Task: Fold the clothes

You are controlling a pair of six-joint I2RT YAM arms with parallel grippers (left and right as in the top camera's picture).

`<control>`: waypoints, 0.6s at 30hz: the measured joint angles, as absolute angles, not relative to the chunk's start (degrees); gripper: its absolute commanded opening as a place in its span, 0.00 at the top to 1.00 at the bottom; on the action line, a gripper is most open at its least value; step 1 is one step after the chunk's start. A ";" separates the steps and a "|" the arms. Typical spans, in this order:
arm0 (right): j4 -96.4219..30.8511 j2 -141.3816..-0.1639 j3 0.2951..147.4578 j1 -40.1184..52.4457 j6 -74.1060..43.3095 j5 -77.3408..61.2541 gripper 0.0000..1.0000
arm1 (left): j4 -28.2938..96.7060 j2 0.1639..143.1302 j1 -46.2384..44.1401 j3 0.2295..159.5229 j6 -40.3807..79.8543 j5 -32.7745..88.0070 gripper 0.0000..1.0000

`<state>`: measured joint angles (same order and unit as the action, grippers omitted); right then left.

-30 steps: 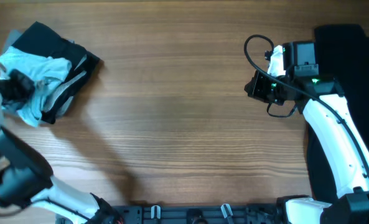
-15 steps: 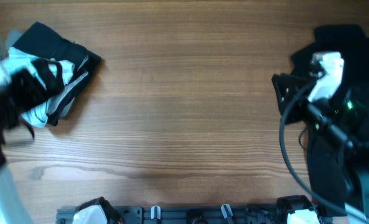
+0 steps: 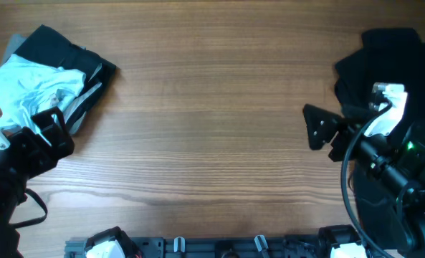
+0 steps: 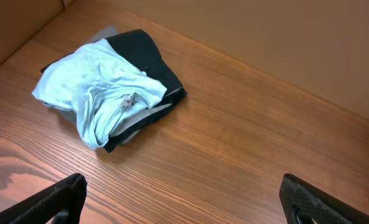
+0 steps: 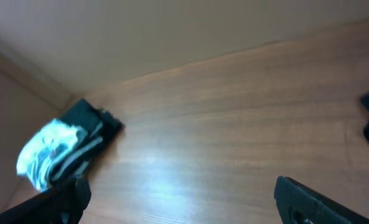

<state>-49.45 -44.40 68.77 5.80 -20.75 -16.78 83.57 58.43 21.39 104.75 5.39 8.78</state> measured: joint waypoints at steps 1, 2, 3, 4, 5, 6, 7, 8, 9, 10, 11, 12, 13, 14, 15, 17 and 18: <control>-47.29 -44.40 68.77 5.80 -20.78 -16.21 0.00 | 83.59 58.43 21.39 104.75 5.39 8.78 0.00; -44.51 -44.40 68.71 5.80 -19.59 -15.99 0.00 | 83.61 58.48 21.39 104.75 5.39 8.78 0.00; -41.56 -44.34 68.64 5.80 -16.95 -15.81 0.00 | 83.55 58.48 21.39 104.75 5.39 8.78 0.00; -39.72 -44.03 68.40 5.80 -15.31 -15.77 0.00 | 83.64 58.48 21.39 104.73 5.39 8.78 0.00; -34.46 -42.48 66.46 5.80 -11.35 -15.79 0.00 | 83.59 58.48 21.39 104.73 5.39 8.78 0.00; -32.01 -40.21 64.20 5.80 -8.49 -15.79 0.00 | 83.59 58.48 21.39 104.73 5.39 8.78 0.00; -30.76 -37.19 61.41 5.80 -5.63 -15.79 0.00 | 83.64 58.48 21.39 104.73 5.39 8.78 0.00; -30.63 -33.28 57.67 5.80 -2.52 -15.79 0.00 | 83.61 58.48 21.39 104.73 5.39 8.78 0.00; -30.09 -28.69 53.04 5.82 0.69 -15.79 0.00 | 83.72 58.48 21.39 104.66 5.39 8.78 0.00; -29.61 -24.51 47.90 5.85 3.81 -15.77 0.00 | 83.64 58.46 21.37 104.64 5.39 8.75 0.00; -28.05 -21.23 43.13 5.87 5.78 -15.77 0.00 | 83.61 58.48 21.39 104.64 5.39 8.75 0.00; -25.15 -17.26 36.12 5.85 8.01 -15.79 0.00 | 83.64 58.48 21.39 104.64 5.39 8.71 0.00; -22.31 -14.87 31.57 5.85 9.65 -16.03 0.00 | 83.66 58.48 21.39 104.62 5.39 8.60 0.00; -16.56 -8.60 21.21 5.87 10.66 -17.02 0.00 | 83.61 58.52 21.39 104.62 5.39 8.56 0.00; -14.37 -4.89 16.51 5.87 11.09 -18.09 0.00 | 83.59 58.50 21.39 104.60 5.39 8.56 0.00; -8.16 -1.50 8.51 5.85 10.09 -19.66 0.01 | 83.50 58.52 21.39 104.60 5.39 8.51 0.00; -6.57 -1.43 6.63 5.87 9.04 -19.94 0.00 | 83.57 58.54 21.39 104.60 5.39 8.38 0.00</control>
